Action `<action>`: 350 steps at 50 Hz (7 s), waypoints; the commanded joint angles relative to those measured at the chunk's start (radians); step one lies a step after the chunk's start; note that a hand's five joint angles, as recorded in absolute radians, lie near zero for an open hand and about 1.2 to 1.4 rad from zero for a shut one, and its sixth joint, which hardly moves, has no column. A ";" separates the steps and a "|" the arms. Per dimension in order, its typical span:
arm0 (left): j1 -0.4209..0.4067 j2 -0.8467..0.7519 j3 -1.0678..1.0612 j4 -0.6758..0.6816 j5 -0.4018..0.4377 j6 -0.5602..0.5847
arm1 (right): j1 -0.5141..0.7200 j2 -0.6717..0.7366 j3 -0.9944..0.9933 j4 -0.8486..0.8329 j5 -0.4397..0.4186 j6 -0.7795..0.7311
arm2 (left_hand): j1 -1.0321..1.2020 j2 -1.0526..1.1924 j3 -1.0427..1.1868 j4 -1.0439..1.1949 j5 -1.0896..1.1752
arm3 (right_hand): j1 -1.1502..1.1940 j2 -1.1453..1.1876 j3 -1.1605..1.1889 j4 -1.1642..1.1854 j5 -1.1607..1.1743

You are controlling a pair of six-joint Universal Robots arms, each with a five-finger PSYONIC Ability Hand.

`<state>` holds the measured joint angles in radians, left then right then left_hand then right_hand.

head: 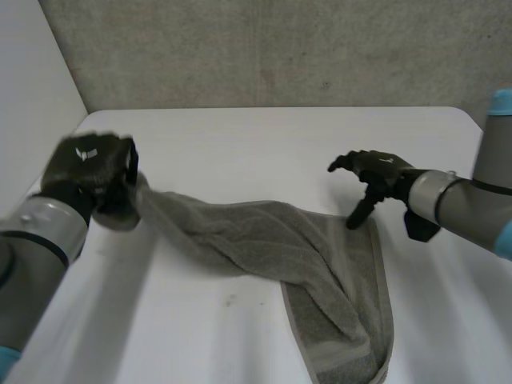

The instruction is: Fold the towel.

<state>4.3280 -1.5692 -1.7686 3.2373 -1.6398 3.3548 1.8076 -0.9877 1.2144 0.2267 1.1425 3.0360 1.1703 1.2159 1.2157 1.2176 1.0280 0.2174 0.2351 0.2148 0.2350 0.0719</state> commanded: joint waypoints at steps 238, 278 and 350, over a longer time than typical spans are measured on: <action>-0.002 -0.196 0.423 0.438 -0.005 -0.003 | 0.165 -0.296 -0.207 -0.243 0.180 -0.463 | 0.226 0.180 0.181 0.179 0.194 | 1.179 1.161 1.181 1.161 1.150; 0.035 -0.144 0.040 0.348 -0.002 -0.002 | 0.079 -0.144 0.250 -0.128 0.194 -0.081 | 0.226 0.180 0.181 0.179 0.194 | 0.194 0.176 0.196 0.176 0.164; 0.213 -0.127 0.028 0.317 -0.003 -0.005 | 0.220 -0.115 0.171 -0.356 0.321 0.018 | 0.226 0.180 0.181 0.179 0.194 | 1.179 1.161 1.181 1.161 1.150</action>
<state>4.5438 -1.7060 -1.7389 3.5581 -1.6420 3.3512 2.0504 -0.9375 1.3896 -0.1178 1.4512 3.0595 1.1894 1.2183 1.2160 1.2180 1.0347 0.9617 0.4457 1.1762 1.1916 0.9755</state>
